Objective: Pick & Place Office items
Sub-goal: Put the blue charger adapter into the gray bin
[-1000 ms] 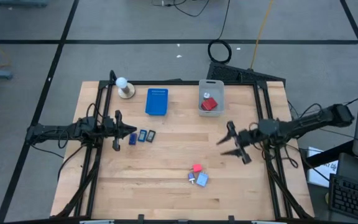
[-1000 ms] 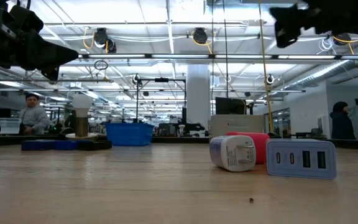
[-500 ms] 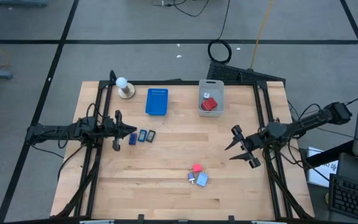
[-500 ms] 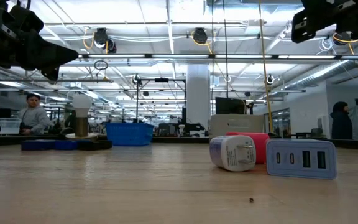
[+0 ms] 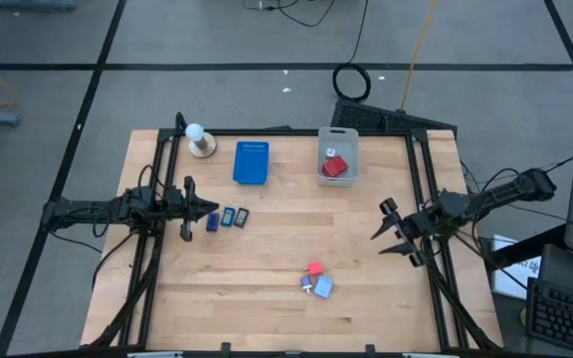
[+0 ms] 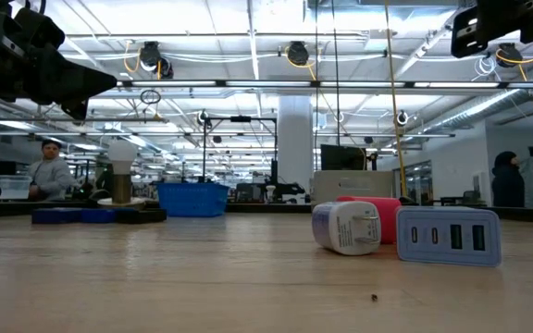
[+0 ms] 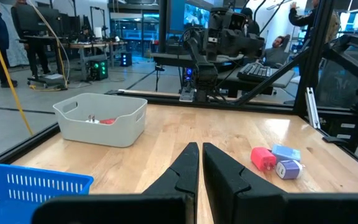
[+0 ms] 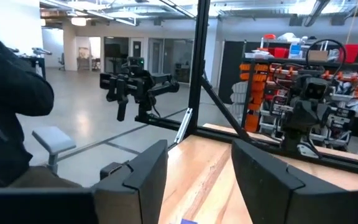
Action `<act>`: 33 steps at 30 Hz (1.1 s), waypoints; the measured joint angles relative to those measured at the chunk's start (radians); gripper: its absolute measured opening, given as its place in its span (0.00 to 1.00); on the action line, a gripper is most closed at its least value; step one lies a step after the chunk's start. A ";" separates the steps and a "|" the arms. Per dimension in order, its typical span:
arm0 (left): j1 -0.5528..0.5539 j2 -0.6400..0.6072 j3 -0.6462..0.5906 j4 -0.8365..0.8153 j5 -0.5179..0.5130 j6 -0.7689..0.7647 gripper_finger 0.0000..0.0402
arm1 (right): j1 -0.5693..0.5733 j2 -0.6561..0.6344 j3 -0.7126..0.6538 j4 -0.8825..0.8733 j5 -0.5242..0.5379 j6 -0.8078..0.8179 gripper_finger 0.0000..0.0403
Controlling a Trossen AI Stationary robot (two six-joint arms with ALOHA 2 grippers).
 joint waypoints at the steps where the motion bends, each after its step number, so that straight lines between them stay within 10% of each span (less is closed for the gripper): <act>1: 0.000 0.000 0.000 0.000 0.000 0.000 0.05 | 0.003 0.000 0.000 0.001 -0.003 0.000 0.42; 33: 0.000 0.000 0.000 0.000 0.000 0.000 0.05 | 0.007 0.004 0.000 0.063 -0.103 -0.107 0.42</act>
